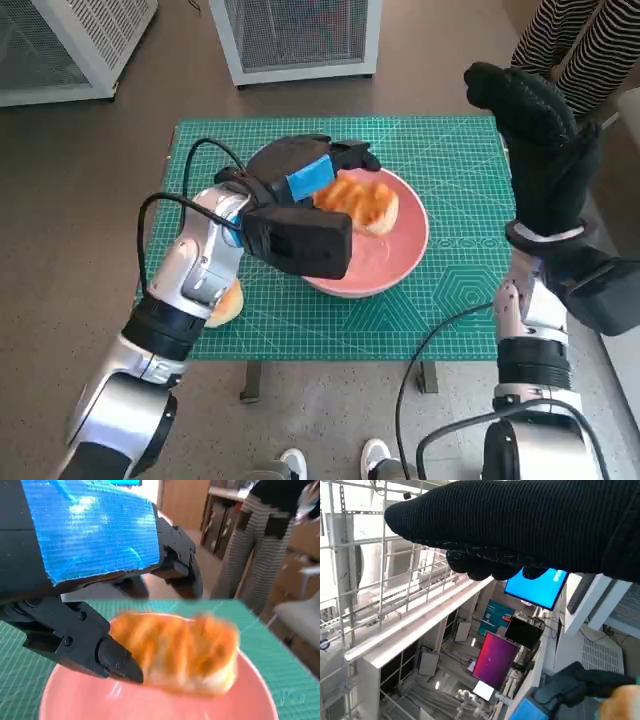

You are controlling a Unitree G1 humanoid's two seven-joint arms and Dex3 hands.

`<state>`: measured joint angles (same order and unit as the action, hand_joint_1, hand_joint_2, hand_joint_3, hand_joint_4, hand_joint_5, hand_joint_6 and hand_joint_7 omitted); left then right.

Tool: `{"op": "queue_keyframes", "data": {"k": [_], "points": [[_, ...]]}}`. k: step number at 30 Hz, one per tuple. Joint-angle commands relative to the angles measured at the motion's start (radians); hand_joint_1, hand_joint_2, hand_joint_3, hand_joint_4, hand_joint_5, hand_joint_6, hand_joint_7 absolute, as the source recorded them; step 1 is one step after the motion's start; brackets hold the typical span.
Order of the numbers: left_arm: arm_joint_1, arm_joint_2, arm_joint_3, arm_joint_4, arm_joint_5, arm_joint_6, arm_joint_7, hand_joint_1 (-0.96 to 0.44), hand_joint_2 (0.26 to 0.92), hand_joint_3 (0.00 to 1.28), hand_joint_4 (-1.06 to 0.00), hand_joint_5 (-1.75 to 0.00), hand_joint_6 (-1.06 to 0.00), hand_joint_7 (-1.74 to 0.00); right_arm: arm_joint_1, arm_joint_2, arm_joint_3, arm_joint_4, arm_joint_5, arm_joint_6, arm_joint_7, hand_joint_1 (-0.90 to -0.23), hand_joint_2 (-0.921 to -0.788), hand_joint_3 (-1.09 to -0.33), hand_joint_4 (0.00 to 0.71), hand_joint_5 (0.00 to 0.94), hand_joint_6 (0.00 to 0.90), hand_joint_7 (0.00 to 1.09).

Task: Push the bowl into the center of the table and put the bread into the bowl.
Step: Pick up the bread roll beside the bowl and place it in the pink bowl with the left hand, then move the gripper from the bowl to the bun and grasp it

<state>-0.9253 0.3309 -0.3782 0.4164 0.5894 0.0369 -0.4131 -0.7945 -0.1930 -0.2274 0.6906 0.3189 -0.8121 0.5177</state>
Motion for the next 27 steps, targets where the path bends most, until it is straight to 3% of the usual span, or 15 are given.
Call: {"op": "queue_keyframes", "data": {"k": [1,15,27], "points": [[0.0,0.013,0.014,-0.037,-0.039,0.037,-0.074,-0.32,0.815,0.02,-0.01,0.0,-0.14,-0.07,0.025,0.0,-0.001,0.002,0.0,0.015,-0.007,-0.552,-0.921,-0.738,0.24,0.008,0.033,0.62],[0.06,0.097,0.11,-0.23,-0.127,0.117,-0.173,-0.43,0.812,0.01,0.0,0.0,-0.1,-0.03,0.025,0.011,0.004,0.005,-0.007,0.01,-0.012,-0.556,-0.921,-0.738,0.241,0.006,0.032,0.62],[0.21,0.269,0.228,-0.548,-0.194,0.212,-0.302,-0.46,0.811,0.0,0.0,0.0,-0.11,-0.03,0.031,0.012,0.004,-0.003,-0.005,0.007,-0.01,-0.562,-0.921,-0.733,0.242,0.005,0.031,0.62]]}}
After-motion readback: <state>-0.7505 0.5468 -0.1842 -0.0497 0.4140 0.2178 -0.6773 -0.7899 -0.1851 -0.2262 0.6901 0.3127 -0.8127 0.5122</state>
